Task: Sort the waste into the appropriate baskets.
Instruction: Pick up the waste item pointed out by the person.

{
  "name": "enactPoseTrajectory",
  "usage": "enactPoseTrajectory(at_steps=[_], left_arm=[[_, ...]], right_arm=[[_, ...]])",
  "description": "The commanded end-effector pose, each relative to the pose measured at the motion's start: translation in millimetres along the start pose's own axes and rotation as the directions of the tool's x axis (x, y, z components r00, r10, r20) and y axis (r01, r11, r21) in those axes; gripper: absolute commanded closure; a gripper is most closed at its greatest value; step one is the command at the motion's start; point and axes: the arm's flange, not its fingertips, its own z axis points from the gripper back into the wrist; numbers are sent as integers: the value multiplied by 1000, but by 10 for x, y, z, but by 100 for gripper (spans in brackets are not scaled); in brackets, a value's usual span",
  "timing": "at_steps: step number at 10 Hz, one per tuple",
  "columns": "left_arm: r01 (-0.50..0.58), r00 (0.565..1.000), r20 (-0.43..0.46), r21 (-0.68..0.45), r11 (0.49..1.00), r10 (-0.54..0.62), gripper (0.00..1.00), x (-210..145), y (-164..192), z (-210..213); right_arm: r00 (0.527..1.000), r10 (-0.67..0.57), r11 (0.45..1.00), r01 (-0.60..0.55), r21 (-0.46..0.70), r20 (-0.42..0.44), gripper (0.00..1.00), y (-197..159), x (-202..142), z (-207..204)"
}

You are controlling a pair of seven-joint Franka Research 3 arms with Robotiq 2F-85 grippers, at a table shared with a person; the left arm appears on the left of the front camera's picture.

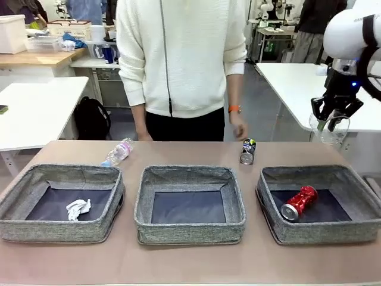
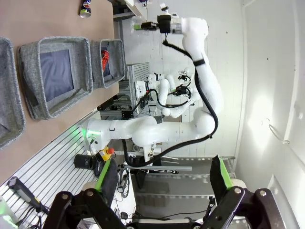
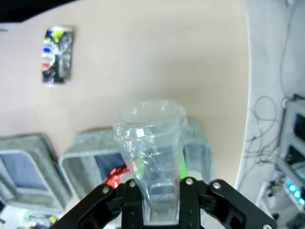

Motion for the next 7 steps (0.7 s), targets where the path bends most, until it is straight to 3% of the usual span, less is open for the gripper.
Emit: enactPoseTrajectory(at_steps=[1, 3, 4, 5, 7], left_arm=[[22, 1000, -6, -19, 1000, -22, 0, -11, -14, 12], [22, 1000, -6, -19, 1000, -22, 0, -11, -14, 12], [22, 1000, -6, -19, 1000, -22, 0, -11, -14, 12], [22, 1000, -6, -19, 1000, -22, 0, -11, -14, 12], [22, 1000, -6, -19, 1000, -22, 0, -11, -14, 12]], right_arm=[[1000, 23, 1000, -23, 7, 2, 72, -39, 293, -38], [1000, 23, 1000, -23, 7, 2, 72, -39, 293, -38], [1000, 2, 1000, -2, 0, -5, 72, -8, 28, -43], [988, -95, 995, 97, 10, -118, 72, -16, 81, -124], [968, -236, 972, 235, -22, -81, 72, 345, -159, 465]])
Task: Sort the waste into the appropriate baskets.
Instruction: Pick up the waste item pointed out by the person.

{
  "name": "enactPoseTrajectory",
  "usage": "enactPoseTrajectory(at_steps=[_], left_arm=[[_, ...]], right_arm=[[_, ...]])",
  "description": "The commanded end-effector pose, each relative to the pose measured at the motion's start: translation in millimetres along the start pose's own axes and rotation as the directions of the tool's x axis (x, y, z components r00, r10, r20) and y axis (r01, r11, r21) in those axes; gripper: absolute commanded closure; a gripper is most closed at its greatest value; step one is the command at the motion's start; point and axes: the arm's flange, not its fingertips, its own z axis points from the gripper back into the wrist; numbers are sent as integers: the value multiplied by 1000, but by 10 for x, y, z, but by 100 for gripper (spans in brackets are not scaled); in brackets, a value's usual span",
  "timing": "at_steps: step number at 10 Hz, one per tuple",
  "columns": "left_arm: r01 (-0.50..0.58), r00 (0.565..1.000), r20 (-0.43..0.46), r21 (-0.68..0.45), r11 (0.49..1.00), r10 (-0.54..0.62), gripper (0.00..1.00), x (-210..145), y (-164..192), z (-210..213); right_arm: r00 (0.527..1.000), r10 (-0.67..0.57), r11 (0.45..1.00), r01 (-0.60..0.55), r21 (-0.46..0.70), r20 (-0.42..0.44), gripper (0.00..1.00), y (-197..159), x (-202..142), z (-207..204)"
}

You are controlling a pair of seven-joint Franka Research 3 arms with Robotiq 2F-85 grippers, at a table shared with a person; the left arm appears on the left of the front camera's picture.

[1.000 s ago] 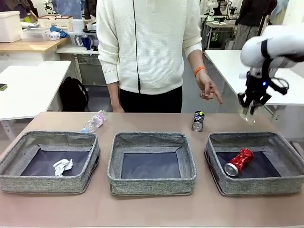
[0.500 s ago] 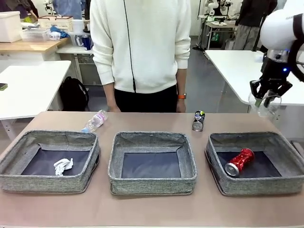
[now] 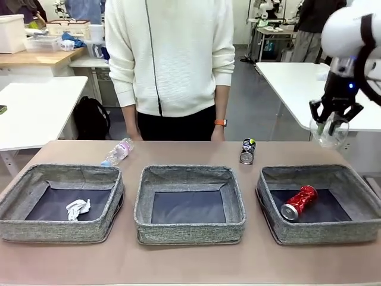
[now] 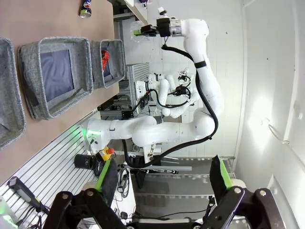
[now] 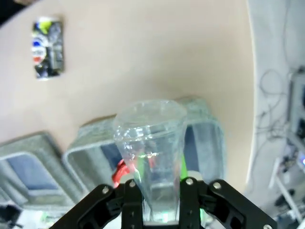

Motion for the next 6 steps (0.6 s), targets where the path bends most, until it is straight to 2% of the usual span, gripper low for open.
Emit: enactPoseTrajectory(at_steps=[1, 4, 6], left_arm=[[23, 1000, -6, -19, 1000, -23, 0, -13, -19, 11], [23, 1000, -6, -19, 1000, -23, 0, -13, -19, 11], [23, 1000, -6, -19, 1000, -23, 0, -13, -19, 11]], right_arm=[[988, -141, 989, 137, -62, -70, 72, 570, -551, 735], [980, -199, 979, 199, -45, -4, 72, 1567, -1438, 1230], [990, -141, 988, 142, -61, 27, 72, 2209, -1960, 1352]])
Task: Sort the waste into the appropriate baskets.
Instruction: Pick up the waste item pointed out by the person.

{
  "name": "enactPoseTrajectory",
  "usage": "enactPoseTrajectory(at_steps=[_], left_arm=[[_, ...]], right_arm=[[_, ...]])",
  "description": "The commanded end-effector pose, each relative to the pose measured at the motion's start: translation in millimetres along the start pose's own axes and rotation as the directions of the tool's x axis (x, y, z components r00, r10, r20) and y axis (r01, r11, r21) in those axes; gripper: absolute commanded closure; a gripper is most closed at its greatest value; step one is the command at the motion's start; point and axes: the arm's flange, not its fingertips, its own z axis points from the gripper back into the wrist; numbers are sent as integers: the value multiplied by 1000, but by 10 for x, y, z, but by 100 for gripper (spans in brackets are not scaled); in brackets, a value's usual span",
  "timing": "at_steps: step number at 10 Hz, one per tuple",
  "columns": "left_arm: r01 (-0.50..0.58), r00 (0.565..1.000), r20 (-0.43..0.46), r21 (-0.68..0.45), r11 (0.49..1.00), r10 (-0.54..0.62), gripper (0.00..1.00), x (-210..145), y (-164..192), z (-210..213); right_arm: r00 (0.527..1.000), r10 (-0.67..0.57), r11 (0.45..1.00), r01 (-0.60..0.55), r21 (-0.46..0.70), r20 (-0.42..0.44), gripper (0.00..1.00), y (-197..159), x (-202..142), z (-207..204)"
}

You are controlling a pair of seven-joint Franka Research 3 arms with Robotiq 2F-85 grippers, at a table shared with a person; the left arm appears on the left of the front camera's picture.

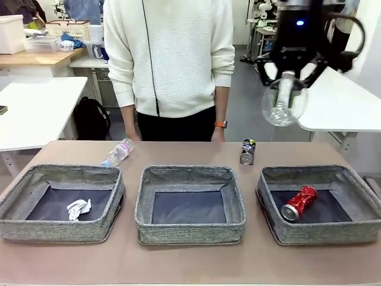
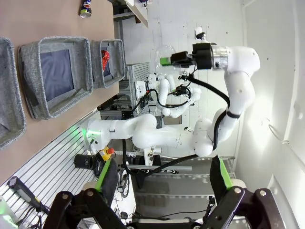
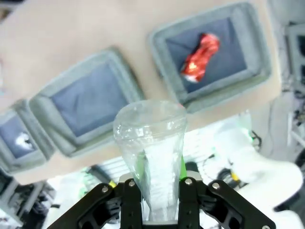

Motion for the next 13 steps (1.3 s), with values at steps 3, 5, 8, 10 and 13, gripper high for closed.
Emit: enactPoseTrajectory(at_steps=[3, 5, 8, 10, 13], left_arm=[[23, 1000, -6, -19, 1000, -23, 0, -13, -19, 12], [23, 1000, -6, -19, 1000, -23, 0, -13, -19, 12], [23, 1000, -6, -19, 1000, -23, 0, -13, -19, 12], [23, 1000, -6, -19, 1000, -23, 0, -13, -19, 12], [23, 1000, -6, -19, 1000, -23, 0, -13, -19, 12]], right_arm=[[994, 23, 1000, -22, -11, 107, 72, 758, -657, 274], [984, 15, 1000, -17, 9, 176, 72, 926, -984, 471], [961, -35, 996, 12, 86, 274, 72, 878, -1301, 905], [972, 7, 996, -27, 81, 236, 72, 850, -1267, 809], [972, 7, 996, -27, 81, 236, 72, 850, -1267, 809]])
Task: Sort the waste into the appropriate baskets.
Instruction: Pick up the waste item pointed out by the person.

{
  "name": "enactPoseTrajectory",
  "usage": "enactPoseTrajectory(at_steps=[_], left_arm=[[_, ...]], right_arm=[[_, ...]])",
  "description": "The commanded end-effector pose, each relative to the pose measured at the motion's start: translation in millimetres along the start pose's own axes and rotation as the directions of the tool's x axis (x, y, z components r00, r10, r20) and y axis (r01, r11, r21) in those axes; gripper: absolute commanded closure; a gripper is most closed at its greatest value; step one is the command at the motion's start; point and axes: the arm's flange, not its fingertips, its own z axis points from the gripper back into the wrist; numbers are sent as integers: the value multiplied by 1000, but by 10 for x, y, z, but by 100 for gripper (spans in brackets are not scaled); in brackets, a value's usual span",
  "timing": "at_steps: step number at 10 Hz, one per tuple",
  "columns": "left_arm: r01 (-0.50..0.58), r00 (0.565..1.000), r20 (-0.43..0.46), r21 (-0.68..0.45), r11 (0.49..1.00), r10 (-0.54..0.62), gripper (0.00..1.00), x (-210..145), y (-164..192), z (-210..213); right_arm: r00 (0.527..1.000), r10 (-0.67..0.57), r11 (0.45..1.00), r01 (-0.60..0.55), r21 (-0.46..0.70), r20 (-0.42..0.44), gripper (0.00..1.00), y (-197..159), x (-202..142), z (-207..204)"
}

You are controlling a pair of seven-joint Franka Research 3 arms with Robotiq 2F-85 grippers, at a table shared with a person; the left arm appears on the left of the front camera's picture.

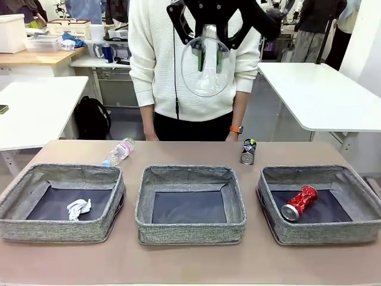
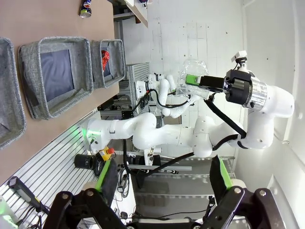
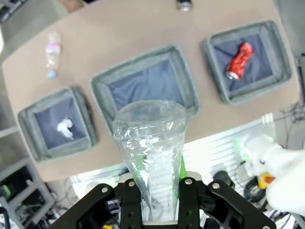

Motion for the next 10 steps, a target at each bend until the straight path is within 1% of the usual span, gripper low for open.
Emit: enactPoseTrajectory(at_steps=[1, 10], left_arm=[[23, 1000, -6, -19, 1000, -23, 0, -13, -18, 11], [23, 1000, -6, -19, 1000, -23, 0, -13, -18, 11]], right_arm=[[1000, 2, 1000, -2, -7, 5, 72, -33, -38, -23], [1000, 2, 1000, -2, -7, 5, 72, -33, -38, -23]])
